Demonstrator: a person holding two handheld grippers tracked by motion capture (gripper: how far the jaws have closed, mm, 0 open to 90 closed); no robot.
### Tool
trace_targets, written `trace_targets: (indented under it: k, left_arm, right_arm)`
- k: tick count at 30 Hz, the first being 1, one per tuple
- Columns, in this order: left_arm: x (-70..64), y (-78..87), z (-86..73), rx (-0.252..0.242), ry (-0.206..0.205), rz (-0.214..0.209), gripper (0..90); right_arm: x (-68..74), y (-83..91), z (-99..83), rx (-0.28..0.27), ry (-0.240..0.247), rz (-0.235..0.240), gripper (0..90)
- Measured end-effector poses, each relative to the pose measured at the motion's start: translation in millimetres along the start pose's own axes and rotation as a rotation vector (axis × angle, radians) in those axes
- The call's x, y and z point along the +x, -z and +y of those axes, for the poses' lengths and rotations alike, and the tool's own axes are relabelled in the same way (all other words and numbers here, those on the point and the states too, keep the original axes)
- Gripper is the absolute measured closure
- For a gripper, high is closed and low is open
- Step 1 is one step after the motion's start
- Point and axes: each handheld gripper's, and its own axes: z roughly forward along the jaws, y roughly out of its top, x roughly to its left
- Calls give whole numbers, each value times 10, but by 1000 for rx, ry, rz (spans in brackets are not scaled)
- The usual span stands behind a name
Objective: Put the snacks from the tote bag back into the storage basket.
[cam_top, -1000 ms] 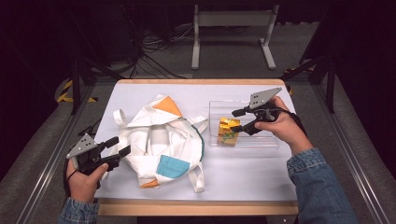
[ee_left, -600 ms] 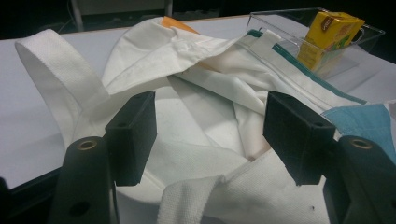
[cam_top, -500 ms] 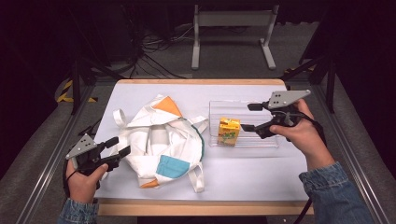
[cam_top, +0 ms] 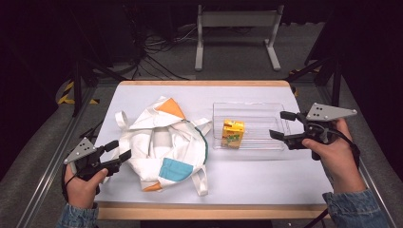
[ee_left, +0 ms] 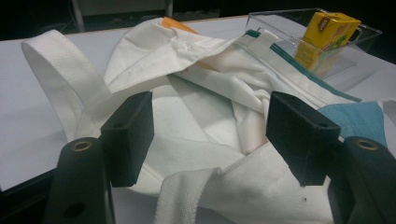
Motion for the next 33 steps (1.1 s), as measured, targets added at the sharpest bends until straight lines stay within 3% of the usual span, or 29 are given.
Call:
trace_targets:
  k: [3, 5, 8, 9, 11, 13, 14, 15, 21, 27, 33]
  left_arm:
    - [3, 1, -14, 5, 3, 0, 329]
    - [7, 3, -27, 3, 4, 1, 321]
    - [20, 18, -54, -1, 5, 4, 311]
    - [18, 25, -67, -8, -3, 16, 313]
    - [6, 31, -78, -14, -37, 39, 328]
    - [-1, 28, -80, -11, -37, 25, 327]
    - [-2, 21, -82, -10, -37, 25, 325]
    - [-1, 14, -87, -7, -38, 27, 325]
    - [16, -19, -124, -4, -17, 22, 324]
    - [26, -42, -151, 1, -9, 26, 325]
    - [35, -77, -183, 8, -3, 28, 324]
  right_arm:
    - [4, 54, -66, 24, -6, -22, 219]
    - [14, 95, -125, 33, -35, -37, 204]
    - [34, 147, -232, 25, -47, -47, 204]
    - [44, 160, -279, 19, -51, -43, 204]
    - [59, 189, -397, 5, -10, -10, 204]
    - [46, 175, -523, -52, -43, 9, 204]
    - [39, 151, -578, -41, -59, 20, 204]
    - [36, 139, -621, -12, -59, 15, 204]
    - [105, 107, -819, 24, -111, -87, 219]
    - [160, 96, -1011, 9, -167, -161, 215]
    - [192, 54, -1173, 15, -161, -153, 215]
